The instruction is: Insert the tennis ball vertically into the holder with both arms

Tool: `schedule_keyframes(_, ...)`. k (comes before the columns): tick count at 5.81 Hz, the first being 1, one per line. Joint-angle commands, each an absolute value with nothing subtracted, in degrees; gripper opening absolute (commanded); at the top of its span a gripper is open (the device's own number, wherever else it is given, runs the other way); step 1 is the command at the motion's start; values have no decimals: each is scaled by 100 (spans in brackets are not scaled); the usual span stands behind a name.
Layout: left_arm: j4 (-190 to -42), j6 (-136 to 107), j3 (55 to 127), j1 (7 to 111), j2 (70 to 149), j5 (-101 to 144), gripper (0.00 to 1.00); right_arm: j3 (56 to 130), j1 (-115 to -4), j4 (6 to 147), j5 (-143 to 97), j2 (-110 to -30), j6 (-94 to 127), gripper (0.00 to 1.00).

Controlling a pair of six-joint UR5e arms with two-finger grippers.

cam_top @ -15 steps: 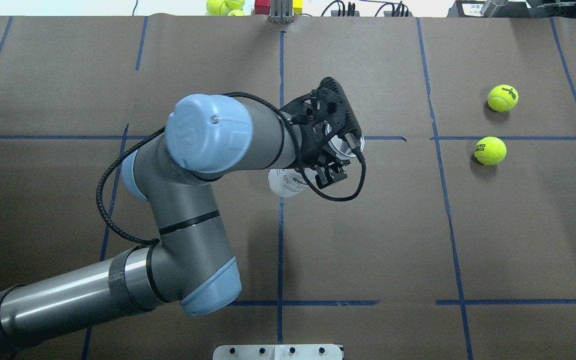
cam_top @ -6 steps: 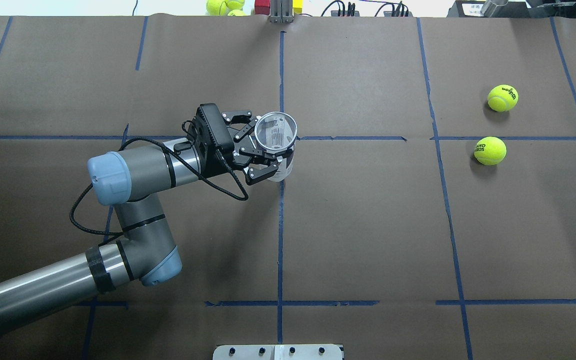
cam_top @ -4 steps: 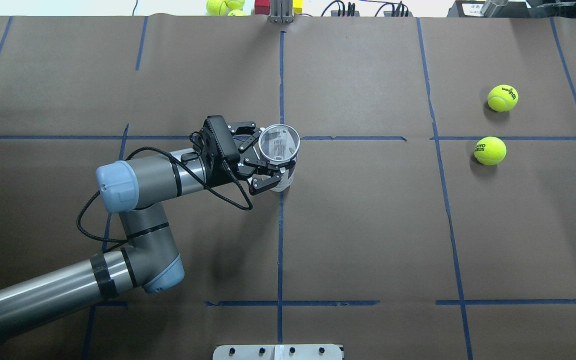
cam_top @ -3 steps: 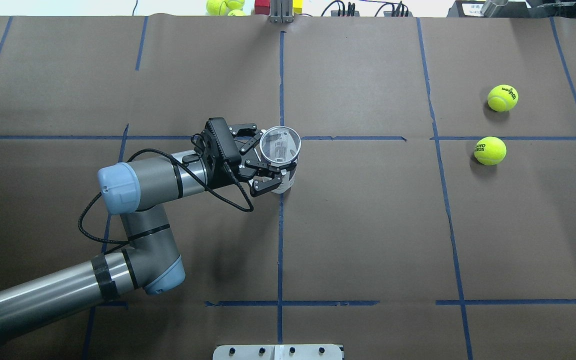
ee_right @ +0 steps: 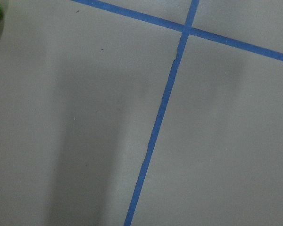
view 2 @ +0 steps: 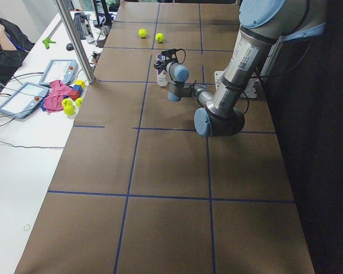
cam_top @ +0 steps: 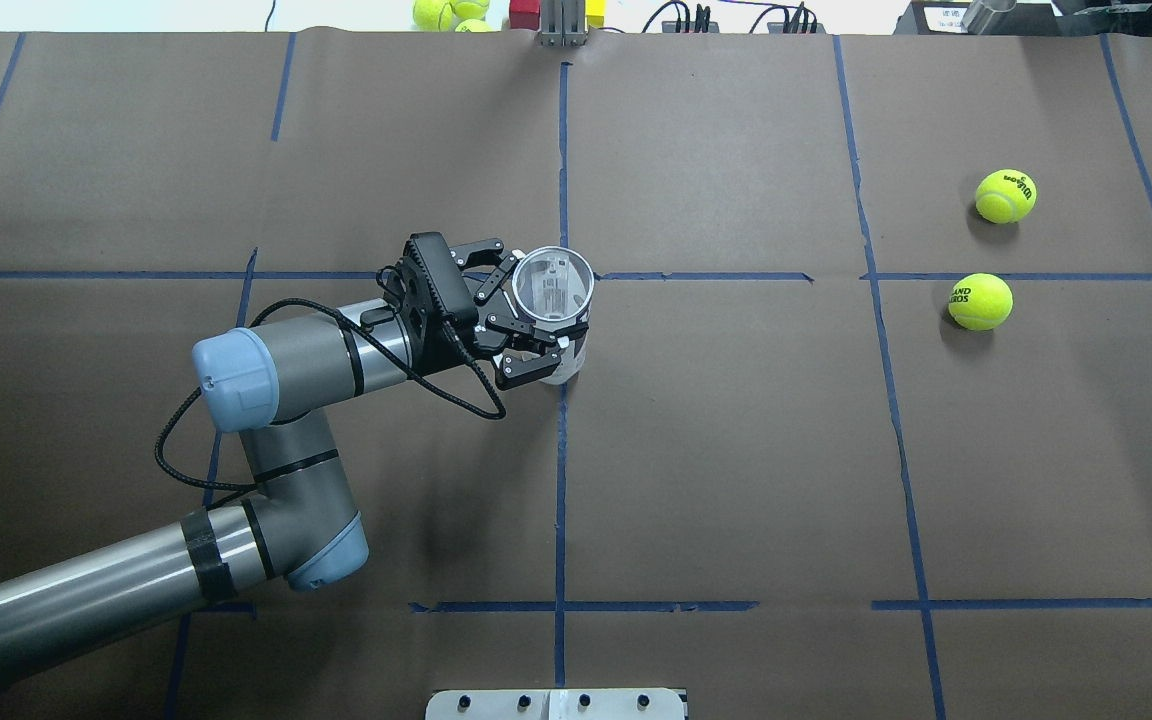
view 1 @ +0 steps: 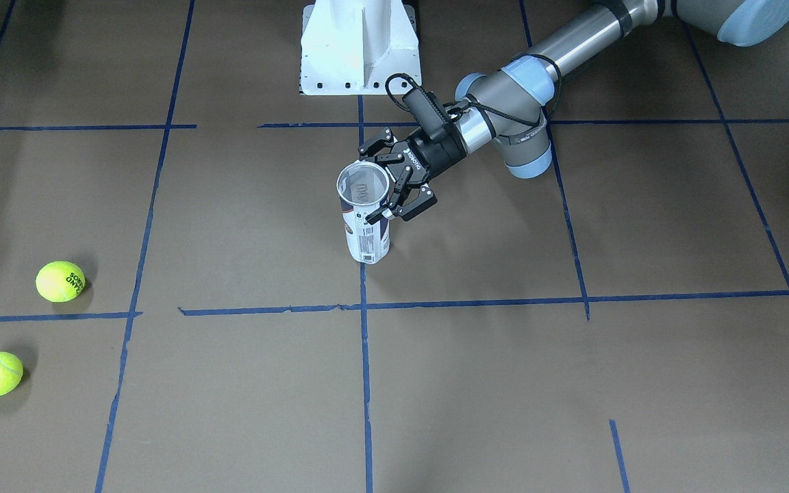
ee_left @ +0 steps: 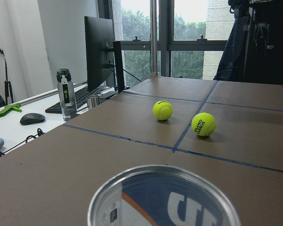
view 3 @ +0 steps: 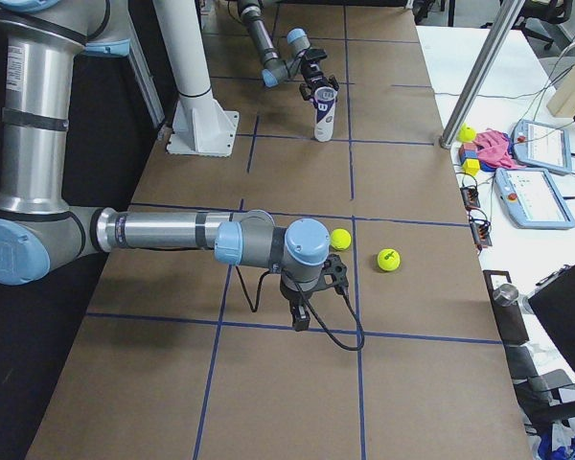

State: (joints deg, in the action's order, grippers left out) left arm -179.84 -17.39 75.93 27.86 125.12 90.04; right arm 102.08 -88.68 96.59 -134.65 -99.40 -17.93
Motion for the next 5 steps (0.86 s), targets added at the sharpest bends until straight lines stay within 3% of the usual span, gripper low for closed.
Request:
schedule_keyframes(1,-17974,-1740,7594,2786,12507,9000,86,10300,-8868,9433,-13465,-9879,-1758,100)
schedule_keyframes(5,-17991,-1740,7594,2777,12507,9000,89,10519,-7722,8912,-13439,-8818,438,100)
